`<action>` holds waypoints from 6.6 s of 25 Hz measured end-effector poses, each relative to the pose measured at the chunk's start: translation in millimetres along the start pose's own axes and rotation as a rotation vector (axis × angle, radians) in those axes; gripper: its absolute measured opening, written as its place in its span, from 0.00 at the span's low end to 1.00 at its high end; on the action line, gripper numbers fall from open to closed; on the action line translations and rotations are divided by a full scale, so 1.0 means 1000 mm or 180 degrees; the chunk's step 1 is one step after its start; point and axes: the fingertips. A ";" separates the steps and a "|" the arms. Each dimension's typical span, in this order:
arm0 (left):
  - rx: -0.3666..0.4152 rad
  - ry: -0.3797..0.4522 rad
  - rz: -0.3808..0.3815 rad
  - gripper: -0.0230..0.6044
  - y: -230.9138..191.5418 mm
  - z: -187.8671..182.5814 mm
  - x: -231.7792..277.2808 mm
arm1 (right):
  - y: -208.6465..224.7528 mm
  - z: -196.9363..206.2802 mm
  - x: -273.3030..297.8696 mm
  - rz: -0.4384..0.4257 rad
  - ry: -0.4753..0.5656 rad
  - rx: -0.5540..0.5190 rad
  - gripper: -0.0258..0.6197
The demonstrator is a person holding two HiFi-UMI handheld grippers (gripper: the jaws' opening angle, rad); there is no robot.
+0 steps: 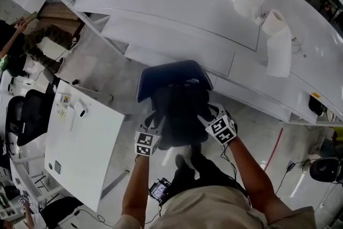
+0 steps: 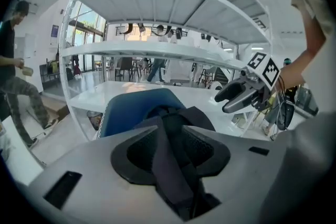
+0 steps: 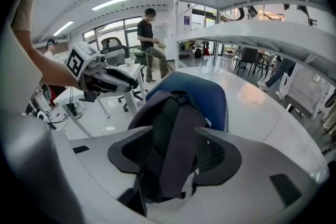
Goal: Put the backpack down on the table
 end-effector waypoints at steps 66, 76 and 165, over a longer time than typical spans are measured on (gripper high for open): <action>-0.0054 0.0910 -0.1279 0.13 0.022 -0.141 -0.201 | -0.135 -0.196 -0.123 -0.0773 0.1388 -0.0754 0.14; 0.0080 0.1254 -0.1786 0.13 0.010 -0.198 -0.310 | -0.205 -0.281 -0.181 -0.1107 0.1922 -0.1194 0.14; -0.0878 0.0718 -0.3154 0.35 -0.259 0.163 -0.716 | -0.702 -0.353 0.099 -0.1644 0.1013 -0.1412 0.36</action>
Point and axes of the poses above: the fingertips, and each gripper's own axes: x forward along the fingers, y to its right, z out of its underside, and after that the axes turned 7 degrees about x, right-handed
